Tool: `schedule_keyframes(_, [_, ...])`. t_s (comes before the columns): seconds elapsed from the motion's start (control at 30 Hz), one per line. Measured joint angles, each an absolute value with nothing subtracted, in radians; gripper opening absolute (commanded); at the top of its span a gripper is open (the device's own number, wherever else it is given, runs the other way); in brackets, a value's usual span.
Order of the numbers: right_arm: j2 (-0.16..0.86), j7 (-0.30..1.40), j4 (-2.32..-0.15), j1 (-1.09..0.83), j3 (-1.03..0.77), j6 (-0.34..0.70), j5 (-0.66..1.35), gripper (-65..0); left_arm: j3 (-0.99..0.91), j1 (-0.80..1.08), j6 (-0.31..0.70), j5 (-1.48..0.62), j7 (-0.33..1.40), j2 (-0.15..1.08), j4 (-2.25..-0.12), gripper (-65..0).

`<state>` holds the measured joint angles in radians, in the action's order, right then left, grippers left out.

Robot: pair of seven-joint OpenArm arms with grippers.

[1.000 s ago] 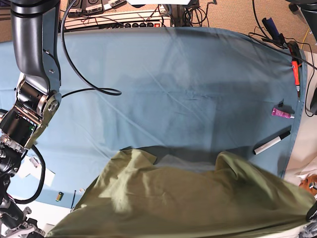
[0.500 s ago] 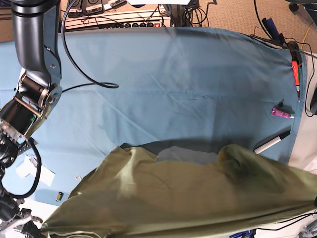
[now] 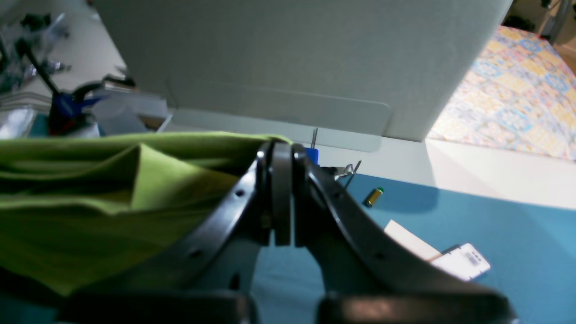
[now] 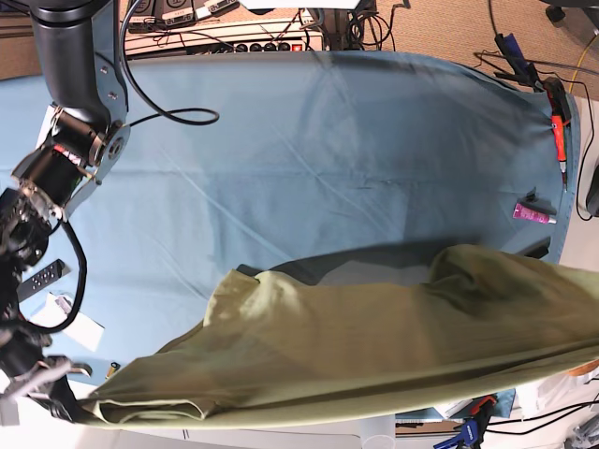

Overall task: Layout the t-shirt on the table in an organized manner, then fold the t-shirt properly
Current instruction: 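Swing the stretched shirt toward the right gripper's side and release with left gripper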

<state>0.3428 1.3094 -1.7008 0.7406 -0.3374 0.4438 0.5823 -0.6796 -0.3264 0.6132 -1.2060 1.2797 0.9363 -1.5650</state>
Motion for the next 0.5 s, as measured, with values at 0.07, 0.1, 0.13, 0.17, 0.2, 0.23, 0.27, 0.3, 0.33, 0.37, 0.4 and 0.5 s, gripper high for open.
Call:
schedule_keyframes(0.07, [0.343, 1.31, -1.729, 0.718, -0.386, 0.448, 0.629, -65.0, -0.762, -0.253, 0.618, -1.217, 1.275, 0.939, -1.621, -65.0])
schedule_keyframes(0.1, [0.343, 1.308, -1.742, 0.706, -0.413, 0.466, 0.647, -65.0, -0.799, -0.215, 0.617, -1.225, 1.274, 0.939, -1.643, -65.0])
schedule_keyframes(0.13, [0.343, 1.309, -1.751, 0.694, -0.441, 0.477, 0.677, -65.0, -0.831, -0.176, 0.618, -1.236, 1.274, 0.939, -1.663, -65.0])
schedule_keyframes(0.17, [0.344, 1.307, -1.757, 0.679, -0.468, 0.495, 0.7, -65.0, -0.859, -0.136, 0.619, -1.253, 1.274, 0.939, -1.679, -65.0])
schedule_keyframes(0.2, [0.343, 1.309, -1.762, 0.664, -0.494, 0.498, 0.727, -65.0, -0.88, -0.096, 0.619, -1.266, 1.273, 0.938, -1.697, -65.0])
schedule_keyframes(0.23, [0.343, 1.311, -1.767, 0.647, -0.52, 0.505, 0.748, -65.0, -0.898, -0.06, 0.619, -1.269, 1.275, 0.935, -1.716, -65.0])
schedule_keyframes(0.27, [0.342, 1.312, -1.773, 0.631, -0.544, 0.519, 0.763, -65.0, -0.912, -0.029, 0.619, -1.269, 1.276, 0.93, -1.735, -65.0])
schedule_keyframes(0.3, [0.342, 1.314, -1.782, 0.616, -0.567, 0.522, 0.778, -65.0, -0.927, -0.001, 0.619, -1.269, 1.275, 0.923, -1.756, -65.0])
schedule_keyframes(0.33, [0.342, 1.314, -1.791, 0.603, -0.587, 0.527, 0.791, -65.0, -0.944, 0.021, 0.618, -1.269, 1.275, 0.909, -1.778, -65.0])
schedule_keyframes(0.37, [0.343, 1.315, -1.805, 0.592, -0.604, 0.541, 0.799, -65.0, -0.964, 0.039, 0.618, -1.269, 1.274, 0.892, -1.799, -65.0])
schedule_keyframes(0.4, [0.343, 1.313, -1.821, 0.579, -0.619, 0.546, 0.815, -65.0, -0.986, 0.056, 0.618, -1.269, 1.274, 0.875, -1.82, -65.0])
schedule_keyframes(0.5, [0.344, 1.314, -1.872, 0.529, -0.645, 0.56, 0.85, -65.0, -1.073, 0.118, 0.619, -1.269, 1.274, 0.815, -1.885, -65.0])
